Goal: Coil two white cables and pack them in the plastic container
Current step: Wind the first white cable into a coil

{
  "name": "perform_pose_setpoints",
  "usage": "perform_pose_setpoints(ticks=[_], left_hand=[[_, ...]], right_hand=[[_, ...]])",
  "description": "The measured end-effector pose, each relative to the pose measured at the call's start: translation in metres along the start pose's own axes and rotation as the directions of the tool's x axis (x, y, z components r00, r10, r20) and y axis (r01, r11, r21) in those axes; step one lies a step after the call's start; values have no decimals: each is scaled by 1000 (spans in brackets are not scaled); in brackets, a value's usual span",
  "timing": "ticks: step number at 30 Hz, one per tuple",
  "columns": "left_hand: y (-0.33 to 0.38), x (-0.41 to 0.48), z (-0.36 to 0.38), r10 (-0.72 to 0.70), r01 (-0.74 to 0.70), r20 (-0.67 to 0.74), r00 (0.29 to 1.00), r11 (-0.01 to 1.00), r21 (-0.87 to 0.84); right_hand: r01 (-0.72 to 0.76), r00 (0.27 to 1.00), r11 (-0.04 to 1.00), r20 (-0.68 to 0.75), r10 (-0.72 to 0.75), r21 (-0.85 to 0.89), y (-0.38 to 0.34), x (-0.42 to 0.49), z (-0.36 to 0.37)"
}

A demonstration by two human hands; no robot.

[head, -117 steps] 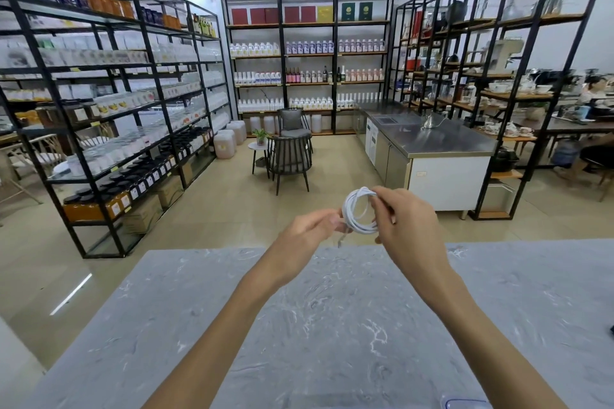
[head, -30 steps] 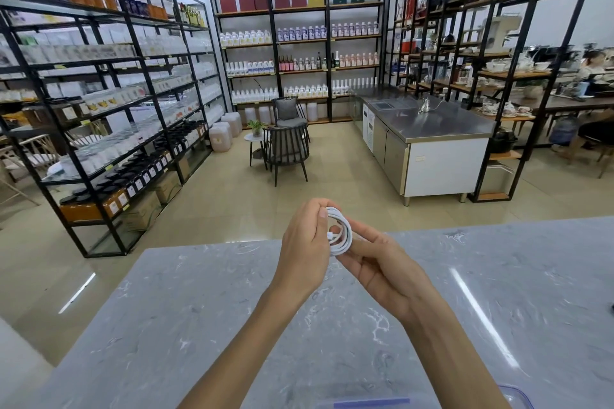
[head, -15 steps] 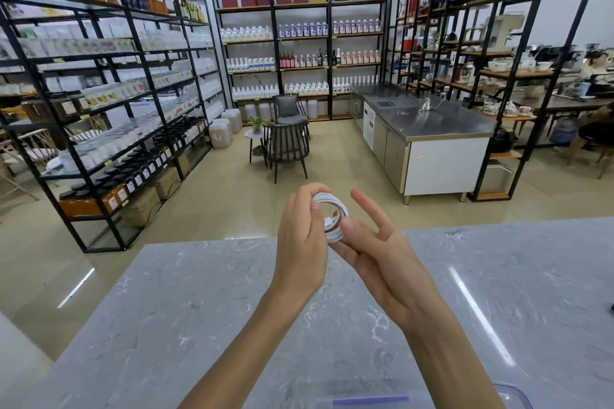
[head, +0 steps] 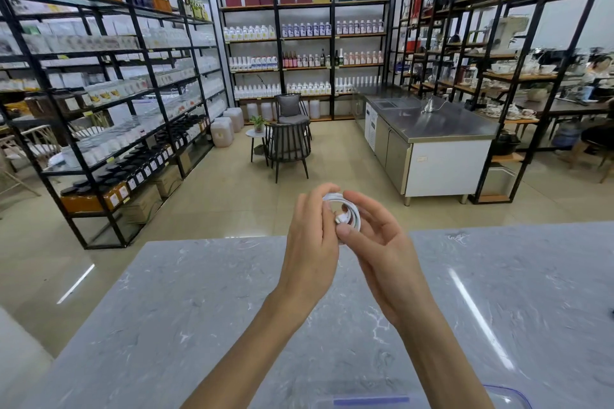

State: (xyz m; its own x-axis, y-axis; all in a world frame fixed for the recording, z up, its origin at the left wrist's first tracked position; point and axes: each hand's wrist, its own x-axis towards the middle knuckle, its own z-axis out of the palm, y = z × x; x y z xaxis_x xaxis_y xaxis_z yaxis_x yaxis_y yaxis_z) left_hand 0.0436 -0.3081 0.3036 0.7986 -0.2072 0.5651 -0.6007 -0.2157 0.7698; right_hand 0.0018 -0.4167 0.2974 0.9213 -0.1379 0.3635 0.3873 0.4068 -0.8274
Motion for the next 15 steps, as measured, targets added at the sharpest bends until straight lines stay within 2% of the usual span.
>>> perform_pose_setpoints(ticks=[3, 5, 8, 9, 11, 15], left_hand=[[3, 5, -5, 3, -3, 13, 1000, 999, -45], [5, 8, -8, 1, 3, 40, 999, 996, -94], [5, 9, -10, 2, 4, 58, 998, 995, -100], [5, 9, -10, 3, 2, 50, 999, 996, -86], [3, 10, -12, 1, 1, 33, 999, 998, -70], [4, 11, -13, -22, 35, 69, 997, 983, -183]], right_hand=[[187, 969, 892, -74, -238, -412, 0, -1, 5], [252, 946, 806, -39, -322, -535, 2, -2, 7], [297, 935, 722, 38, -352, -625, 0, -2, 4], [297, 938, 716, 54, -342, -632, 0, -1, 2], [276, 953, 775, 59, -296, -569, 1, -1, 1], [209, 977, 946, 18, -211, -248, 2, -2, 1]])
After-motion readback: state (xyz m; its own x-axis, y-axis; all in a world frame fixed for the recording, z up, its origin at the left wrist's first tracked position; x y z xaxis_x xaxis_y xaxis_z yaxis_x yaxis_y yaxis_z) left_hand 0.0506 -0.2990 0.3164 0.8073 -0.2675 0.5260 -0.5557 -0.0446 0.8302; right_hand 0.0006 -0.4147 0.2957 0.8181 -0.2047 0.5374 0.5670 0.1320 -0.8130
